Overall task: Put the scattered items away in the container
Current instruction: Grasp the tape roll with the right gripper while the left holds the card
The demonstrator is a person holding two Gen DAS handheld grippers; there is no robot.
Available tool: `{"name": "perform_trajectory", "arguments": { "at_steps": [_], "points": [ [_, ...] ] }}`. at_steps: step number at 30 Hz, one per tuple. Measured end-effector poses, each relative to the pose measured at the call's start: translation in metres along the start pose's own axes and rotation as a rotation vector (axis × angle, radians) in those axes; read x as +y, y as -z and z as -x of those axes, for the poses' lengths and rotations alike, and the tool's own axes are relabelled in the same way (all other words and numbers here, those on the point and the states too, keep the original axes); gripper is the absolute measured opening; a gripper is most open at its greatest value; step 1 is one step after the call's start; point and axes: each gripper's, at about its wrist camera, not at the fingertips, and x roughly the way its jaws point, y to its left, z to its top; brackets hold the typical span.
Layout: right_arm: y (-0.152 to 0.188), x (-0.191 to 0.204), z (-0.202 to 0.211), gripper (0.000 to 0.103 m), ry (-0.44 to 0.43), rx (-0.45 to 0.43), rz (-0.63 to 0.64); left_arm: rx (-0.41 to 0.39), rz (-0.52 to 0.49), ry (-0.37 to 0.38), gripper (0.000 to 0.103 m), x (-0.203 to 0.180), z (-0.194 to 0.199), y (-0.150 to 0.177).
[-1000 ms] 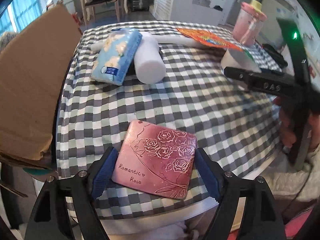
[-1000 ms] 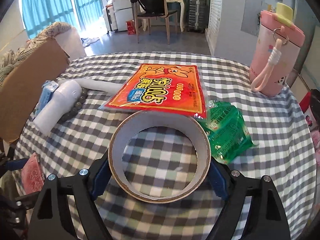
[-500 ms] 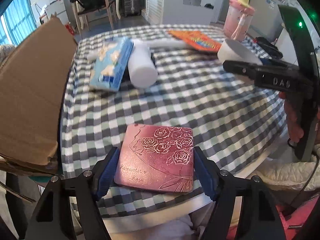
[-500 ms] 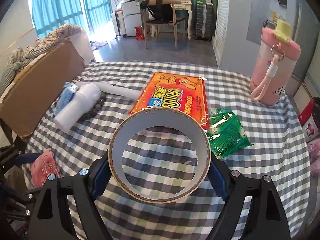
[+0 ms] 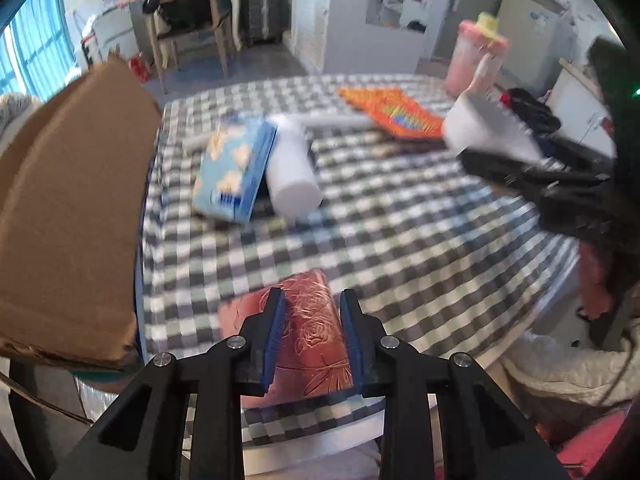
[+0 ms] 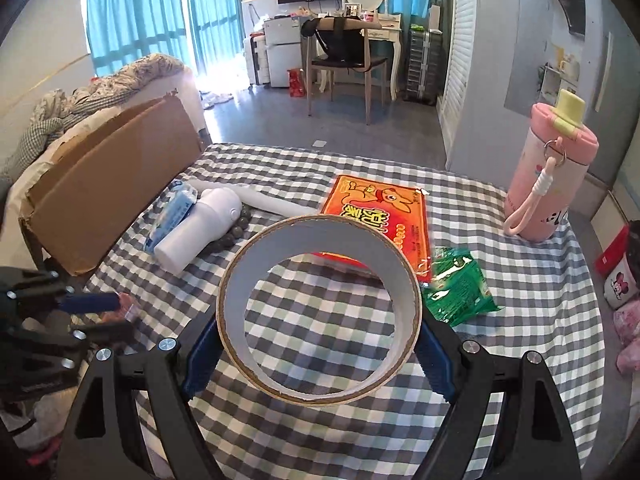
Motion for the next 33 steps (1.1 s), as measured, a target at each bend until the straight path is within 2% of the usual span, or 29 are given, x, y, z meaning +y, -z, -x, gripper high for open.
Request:
{"name": "perform_trajectory", "arguments": {
  "at_steps": [5, 7, 8, 9, 10, 14, 18, 20, 21, 23, 29, 33],
  "points": [
    [0.0, 0.0, 0.0, 0.083, 0.004, -0.001, -0.001, 0.002, 0.01, -0.102, 0.029, 0.008, -0.004, 0.003],
    [0.0, 0.0, -0.001, 0.083, 0.001, -0.002, -0.003, 0.006, -0.005, -0.133, 0.035, 0.006, -0.003, 0.003],
    [0.0, 0.001, -0.001, 0.083, -0.001, -0.002, -0.003, 0.012, -0.013, -0.146, 0.051, 0.005, -0.002, 0.005],
    [0.0, 0.002, -0.002, 0.083, -0.003, -0.001, -0.002, 0.015, -0.023, -0.148, 0.072, 0.002, 0.0, 0.007],
    [0.0, 0.002, -0.002, 0.083, -0.005, 0.001, -0.001, 0.006, -0.03, -0.14, 0.085, 0.001, 0.003, 0.008],
    [0.001, 0.001, -0.004, 0.083, -0.008, 0.006, -0.006, 0.002, -0.034, -0.079, 0.099, -0.001, 0.007, 0.011],
    [0.001, 0.0, -0.004, 0.083, -0.015, 0.007, -0.014, 0.08, -0.014, -0.133, 0.103, 0.006, -0.021, 0.018],
    [0.002, -0.001, -0.004, 0.083, -0.015, 0.008, -0.016, 0.053, 0.03, -0.092, 0.103, 0.013, -0.024, 0.021],
    [0.002, -0.001, -0.004, 0.083, -0.014, 0.009, -0.017, 0.051, 0.033, -0.082, 0.1, 0.015, -0.024, 0.021],
    [0.002, -0.002, -0.004, 0.083, -0.013, 0.014, -0.024, 0.04, 0.021, -0.062, 0.076, 0.013, -0.02, 0.02],
    [0.002, 0.0, -0.003, 0.083, -0.019, 0.008, -0.021, 0.044, 0.014, -0.075, 0.073, 0.011, -0.017, 0.013],
    [0.002, 0.0, -0.003, 0.083, -0.019, 0.006, -0.02, 0.012, 0.025, -0.048, 0.073, 0.009, -0.006, 0.008]
  ]
}}
